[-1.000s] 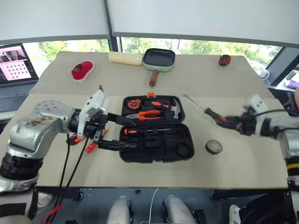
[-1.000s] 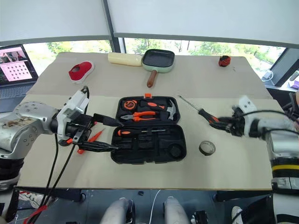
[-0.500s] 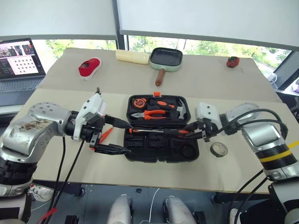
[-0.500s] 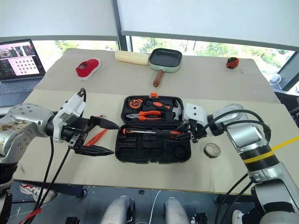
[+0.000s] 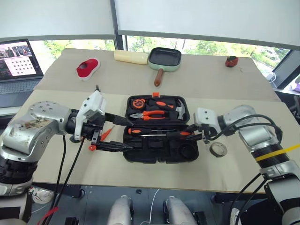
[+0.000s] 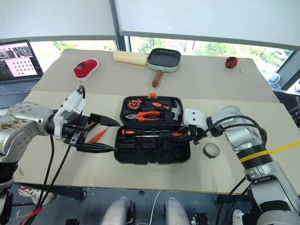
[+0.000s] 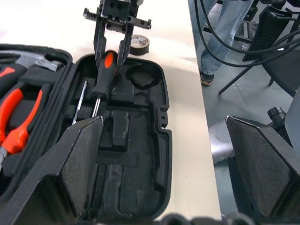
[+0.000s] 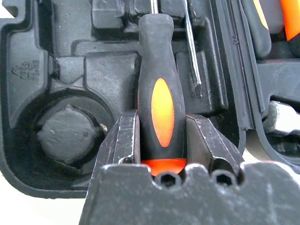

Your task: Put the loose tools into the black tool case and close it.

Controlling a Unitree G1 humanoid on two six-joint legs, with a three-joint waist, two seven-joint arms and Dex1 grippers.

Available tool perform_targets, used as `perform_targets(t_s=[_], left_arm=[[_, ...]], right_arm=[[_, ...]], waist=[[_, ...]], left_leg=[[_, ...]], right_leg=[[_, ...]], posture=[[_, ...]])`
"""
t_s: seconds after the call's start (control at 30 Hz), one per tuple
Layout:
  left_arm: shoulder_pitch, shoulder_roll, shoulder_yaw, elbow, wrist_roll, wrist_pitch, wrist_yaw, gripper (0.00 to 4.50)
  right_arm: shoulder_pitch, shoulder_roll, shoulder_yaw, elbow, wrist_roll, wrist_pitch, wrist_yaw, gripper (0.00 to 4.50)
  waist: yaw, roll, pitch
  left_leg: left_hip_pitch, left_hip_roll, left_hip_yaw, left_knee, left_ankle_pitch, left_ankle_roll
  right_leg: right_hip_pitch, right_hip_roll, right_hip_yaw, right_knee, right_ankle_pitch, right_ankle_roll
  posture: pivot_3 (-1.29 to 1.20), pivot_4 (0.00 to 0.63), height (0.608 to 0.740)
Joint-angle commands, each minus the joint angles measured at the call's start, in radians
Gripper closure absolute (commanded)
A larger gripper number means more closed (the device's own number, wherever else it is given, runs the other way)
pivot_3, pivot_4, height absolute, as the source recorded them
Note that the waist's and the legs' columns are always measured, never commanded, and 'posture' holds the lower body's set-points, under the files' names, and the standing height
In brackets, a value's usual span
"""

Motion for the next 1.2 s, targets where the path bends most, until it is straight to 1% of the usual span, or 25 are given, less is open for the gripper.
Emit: perform_targets(t_s=[0.03, 0.07, 0.13, 0.2, 0.23, 0.3, 0.4, 0.47, 0.6, 0.7, 0.83, 0.93, 1.07, 1.17, 1.2], left_arm=[[-0.024, -0.004, 0.005, -0.003, -0.002, -0.017, -0.001, 0.00], [-0.024, -0.005, 0.004, -0.002, -0.001, -0.019, -0.002, 0.00], [-0.025, -0.007, 0.001, 0.003, 0.003, -0.023, -0.004, 0.00], [-0.027, -0.009, -0.004, 0.008, 0.009, -0.028, -0.006, 0.00], [-0.027, -0.010, -0.007, 0.010, 0.011, -0.031, -0.007, 0.00], [-0.028, -0.012, -0.013, 0.011, 0.017, -0.036, -0.010, 0.00], [-0.029, -0.012, -0.017, 0.012, 0.020, -0.040, -0.014, 0.00], [-0.032, -0.012, -0.021, 0.018, 0.023, -0.045, -0.017, 0.00], [-0.037, -0.012, -0.024, 0.025, 0.029, -0.050, -0.021, 0.00], [-0.037, -0.010, -0.023, 0.023, 0.030, -0.049, -0.022, 0.00], [-0.035, -0.010, -0.021, 0.030, 0.039, -0.054, -0.026, 0.00], [-0.024, -0.004, -0.020, 0.032, 0.048, -0.061, -0.027, 0.00], [-0.013, -0.001, -0.014, 0.034, 0.054, -0.065, -0.017, 0.00], [0.017, 0.005, 0.014, 0.025, 0.055, -0.055, 0.017, 0.00], [0.064, 0.021, 0.052, 0.007, 0.050, -0.045, 0.038, 0.00]], right_arm=[[-0.023, 0.019, -0.082, -0.110, 0.117, 0.151, 0.013, 1.63], [-0.026, 0.026, -0.098, -0.132, 0.147, 0.193, 0.013, 1.26], [-0.025, 0.035, -0.109, -0.152, 0.167, 0.230, 0.004, 0.64], [-0.022, 0.044, -0.105, -0.156, 0.163, 0.244, -0.014, 0.64], [-0.020, 0.050, -0.101, -0.155, 0.161, 0.249, -0.025, 0.80], [-0.014, 0.069, -0.095, -0.153, 0.163, 0.259, -0.043, 1.31], [-0.003, 0.093, -0.085, -0.152, 0.158, 0.265, -0.065, 2.42], [0.003, 0.109, -0.078, -0.146, 0.155, 0.267, -0.076, 3.00], [0.006, 0.138, -0.059, -0.126, 0.149, 0.275, -0.093, 4.41], [0.012, 0.150, -0.028, -0.105, 0.116, 0.264, -0.107, 4.46], [0.021, 0.156, 0.060, -0.036, -0.013, 0.182, -0.165, 4.46], [0.037, 0.145, 0.081, -0.043, -0.046, 0.157, -0.165, 4.46], [0.043, 0.151, 0.036, -0.088, -0.009, 0.190, -0.172, 4.46], [0.051, 0.151, -0.048, -0.195, 0.086, 0.242, -0.157, 4.46], [0.051, 0.150, -0.098, -0.254, 0.141, 0.298, -0.163, 4.46]], waist=[[0.000, 0.000, 0.000], [0.000, 0.000, 0.000], [-0.001, 0.000, 0.000], [-0.001, 0.000, 0.000], [0.000, 0.000, 0.000], [-0.001, 0.000, 0.000], [0.000, 0.000, 0.000], [0.000, 0.000, 0.000], [0.000, 0.000, 0.000], [-0.001, 0.000, 0.000], [-0.001, 0.000, 0.000], [-0.001, -0.002, -0.001], [-0.001, -0.003, -0.002], [-0.001, -0.003, -0.002], [0.000, -0.003, -0.001]], left_leg=[[0.000, 0.000, 0.000, 0.000, 0.000, 0.000], [0.000, 0.000, 0.000, 0.000, 0.000, 0.000], [0.000, 0.000, 0.000, 0.000, 0.000, 0.000], [0.000, 0.000, 0.000, 0.000, 0.000, 0.000], [0.000, 0.000, 0.000, 0.000, 0.000, 0.000], [0.000, 0.000, 0.000, 0.000, 0.000, 0.000], [0.000, 0.000, 0.000, 0.000, 0.000, 0.000], [0.000, 0.000, 0.000, 0.000, 0.000, 0.000], [0.000, 0.000, 0.000, 0.000, 0.000, 0.000], [0.000, 0.000, 0.000, 0.000, 0.000, 0.000], [0.000, 0.000, 0.000, 0.000, 0.000, 0.000], [0.003, 0.001, 0.000, 0.000, 0.000, 0.000], [0.005, 0.001, 0.000, 0.000, 0.000, 0.000], [0.004, 0.001, 0.000, 0.000, 0.000, -0.001], [0.003, 0.001, 0.000, 0.000, 0.000, -0.001]], right_leg=[[0.000, 0.000, 0.000, 0.000, 0.000, 0.000], [0.000, 0.000, 0.000, 0.000, 0.000, 0.000], [0.000, 0.000, 0.000, 0.000, 0.000, 0.000], [0.000, 0.000, 0.000, 0.000, 0.000, 0.000], [0.000, 0.000, 0.000, 0.000, 0.000, 0.000], [0.000, 0.000, 0.000, 0.000, 0.000, 0.000], [0.000, 0.000, 0.000, 0.000, 0.000, 0.000], [0.000, 0.000, 0.000, 0.000, 0.000, 0.000], [0.000, 0.000, 0.000, 0.000, 0.000, 0.000], [0.000, 0.000, 0.000, 0.000, 0.000, 0.000], [0.000, 0.000, 0.000, 0.000, 0.000, 0.000], [0.002, 0.001, -0.001, 0.000, 0.000, 0.000], [0.004, 0.001, -0.001, 0.001, 0.000, -0.001], [0.003, 0.001, -0.001, 0.001, 0.000, -0.001], [0.003, 0.001, -0.001, 0.001, 0.000, -0.001]], posture=[[0.00, 0.150, 0.740], [0.00, 0.150, 0.740], [0.00, 0.150, 0.740], [0.00, 0.150, 0.740], [0.00, 0.150, 0.740], [0.00, 0.150, 0.740], [0.00, 0.150, 0.740], [0.00, 0.150, 0.740], [0.00, 0.150, 0.740], [0.00, 0.150, 0.740], [0.00, 0.150, 0.740], [0.00, 0.150, 0.740], [0.00, 0.150, 0.740], [0.00, 0.150, 0.740], [0.00, 0.150, 0.740]])
